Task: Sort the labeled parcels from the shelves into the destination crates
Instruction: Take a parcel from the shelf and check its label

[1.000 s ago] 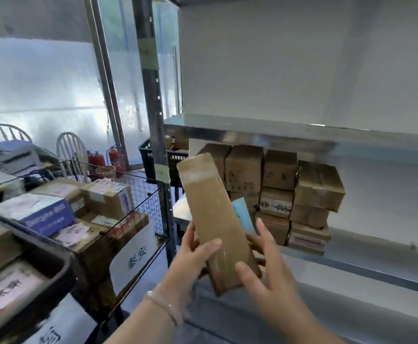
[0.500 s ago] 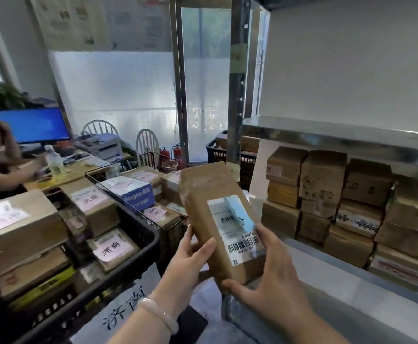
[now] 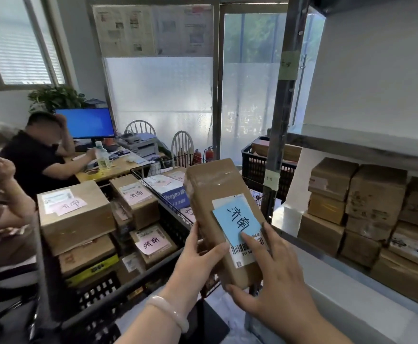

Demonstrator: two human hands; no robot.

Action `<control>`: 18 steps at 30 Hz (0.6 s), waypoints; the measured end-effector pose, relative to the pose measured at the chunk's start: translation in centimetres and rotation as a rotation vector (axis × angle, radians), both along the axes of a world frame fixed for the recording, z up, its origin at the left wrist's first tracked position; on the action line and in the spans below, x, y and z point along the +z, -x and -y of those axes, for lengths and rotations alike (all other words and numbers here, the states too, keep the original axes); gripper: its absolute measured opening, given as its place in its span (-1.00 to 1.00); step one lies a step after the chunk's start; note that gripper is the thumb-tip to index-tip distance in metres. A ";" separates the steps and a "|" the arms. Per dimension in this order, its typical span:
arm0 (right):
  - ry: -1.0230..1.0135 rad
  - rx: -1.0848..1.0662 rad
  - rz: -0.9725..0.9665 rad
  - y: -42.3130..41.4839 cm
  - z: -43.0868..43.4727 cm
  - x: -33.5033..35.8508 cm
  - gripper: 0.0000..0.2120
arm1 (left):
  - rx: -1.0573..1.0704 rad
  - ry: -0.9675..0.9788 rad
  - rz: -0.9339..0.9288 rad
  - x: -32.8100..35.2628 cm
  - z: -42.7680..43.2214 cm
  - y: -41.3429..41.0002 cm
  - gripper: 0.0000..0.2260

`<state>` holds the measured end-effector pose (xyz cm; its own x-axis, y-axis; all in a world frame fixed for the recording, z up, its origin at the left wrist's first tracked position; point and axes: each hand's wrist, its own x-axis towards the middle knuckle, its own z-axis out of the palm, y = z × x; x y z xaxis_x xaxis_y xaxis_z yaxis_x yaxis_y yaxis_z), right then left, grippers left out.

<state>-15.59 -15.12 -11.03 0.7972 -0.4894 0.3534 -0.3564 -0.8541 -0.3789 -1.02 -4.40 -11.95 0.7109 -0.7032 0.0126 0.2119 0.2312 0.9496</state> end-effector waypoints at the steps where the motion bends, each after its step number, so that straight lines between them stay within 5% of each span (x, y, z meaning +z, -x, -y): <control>1: -0.016 0.012 0.034 -0.6 -0.3 0.1 -0.11 | 0.000 -0.006 0.012 0.2 -0.6 -0.3 -0.25; 9: -0.152 0.156 0.098 -6.7 -3.2 0.3 -0.31 | 0.214 -0.165 0.193 1.2 -7.9 -3.5 -0.38; 18: -0.211 0.340 0.021 -13.7 -4.2 0.1 -0.27 | 0.516 -0.393 0.272 0.3 -13.0 -6.9 -0.42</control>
<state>-1.91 -10.89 -10.89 0.9201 -0.2624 0.2908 -0.0573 -0.8246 -0.5628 5.90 8.60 -11.68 0.9627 -0.2656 0.0516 -0.0896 -0.1331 0.9870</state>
